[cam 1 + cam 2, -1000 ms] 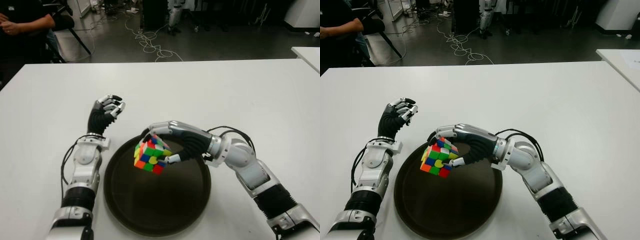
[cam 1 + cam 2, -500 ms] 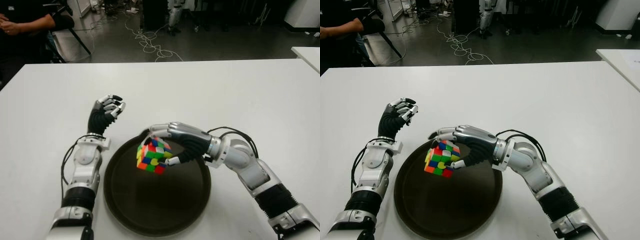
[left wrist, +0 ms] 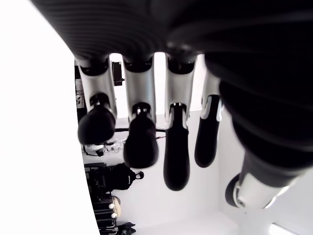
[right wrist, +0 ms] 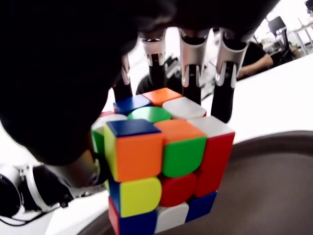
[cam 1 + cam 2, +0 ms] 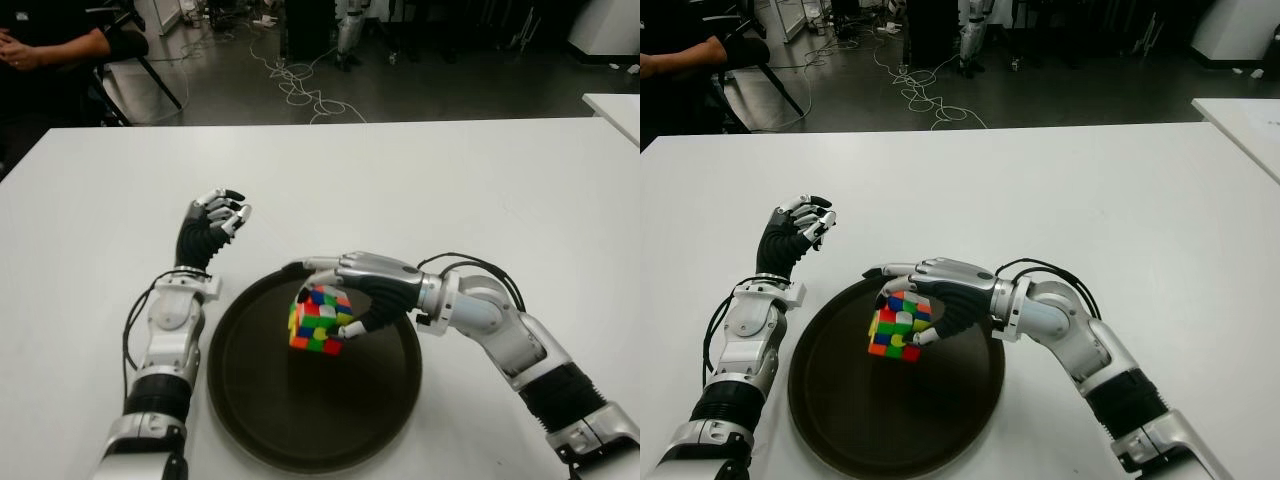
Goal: Pick up the Rubik's Cube and put it in the plate
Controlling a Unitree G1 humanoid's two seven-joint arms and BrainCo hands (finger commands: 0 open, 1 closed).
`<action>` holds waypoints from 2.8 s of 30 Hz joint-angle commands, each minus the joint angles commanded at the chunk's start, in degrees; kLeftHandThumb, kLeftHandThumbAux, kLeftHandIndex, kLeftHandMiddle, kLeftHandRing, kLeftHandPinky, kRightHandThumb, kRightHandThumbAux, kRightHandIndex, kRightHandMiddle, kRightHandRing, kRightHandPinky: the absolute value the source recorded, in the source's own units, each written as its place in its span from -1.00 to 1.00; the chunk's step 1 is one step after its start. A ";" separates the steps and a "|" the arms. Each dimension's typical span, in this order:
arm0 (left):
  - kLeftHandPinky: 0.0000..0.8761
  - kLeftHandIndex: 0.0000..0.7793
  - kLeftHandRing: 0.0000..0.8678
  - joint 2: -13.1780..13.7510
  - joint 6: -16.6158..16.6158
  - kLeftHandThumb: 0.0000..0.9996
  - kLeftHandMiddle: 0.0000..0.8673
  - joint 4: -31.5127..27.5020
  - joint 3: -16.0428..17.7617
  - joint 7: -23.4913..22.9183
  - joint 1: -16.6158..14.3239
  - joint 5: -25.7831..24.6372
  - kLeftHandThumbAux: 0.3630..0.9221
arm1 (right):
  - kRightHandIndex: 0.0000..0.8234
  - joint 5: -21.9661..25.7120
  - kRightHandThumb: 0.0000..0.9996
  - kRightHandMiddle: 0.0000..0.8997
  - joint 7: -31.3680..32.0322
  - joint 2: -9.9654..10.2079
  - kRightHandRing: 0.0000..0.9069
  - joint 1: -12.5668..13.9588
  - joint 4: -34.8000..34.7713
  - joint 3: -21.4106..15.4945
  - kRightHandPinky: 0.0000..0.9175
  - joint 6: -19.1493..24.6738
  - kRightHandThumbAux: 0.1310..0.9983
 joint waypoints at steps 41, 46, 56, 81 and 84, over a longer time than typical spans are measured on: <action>0.74 0.07 0.69 -0.15 0.08 0.69 0.34 -1.19 -0.73 1.11 0.53 1.42 0.07 | -1.00 -1.15 -1.00 -1.00 1.65 -1.58 -1.00 -0.26 -2.46 -0.57 -1.00 4.08 0.07; 0.71 0.06 0.67 -0.14 0.39 0.69 0.33 -1.43 -0.84 1.27 0.60 1.60 0.07 | -1.00 -0.66 -1.00 -1.00 -1.31 -2.14 -1.00 -0.07 -2.23 -3.07 -1.00 3.21 0.03; 0.70 0.06 0.66 -0.23 1.18 0.69 0.32 -1.40 -0.72 0.79 0.52 1.12 0.07 | -0.97 7.69 -1.00 -0.86 -13.83 3.12 -0.87 7.44 -5.32 -14.50 -0.84 6.63 0.11; 0.73 0.07 0.67 0.43 -0.32 0.69 0.31 -0.93 -0.54 1.36 0.85 2.15 0.07 | 0.00 16.93 0.38 -0.09 -40.56 19.32 -0.05 5.62 17.22 -28.60 -0.02 10.76 0.37; 0.73 0.07 0.67 0.52 -0.54 0.69 0.32 -0.67 -0.44 1.18 0.74 2.03 0.07 | 0.00 16.54 0.38 -0.09 -40.83 20.05 -0.05 8.15 12.39 -27.87 -0.02 12.43 0.37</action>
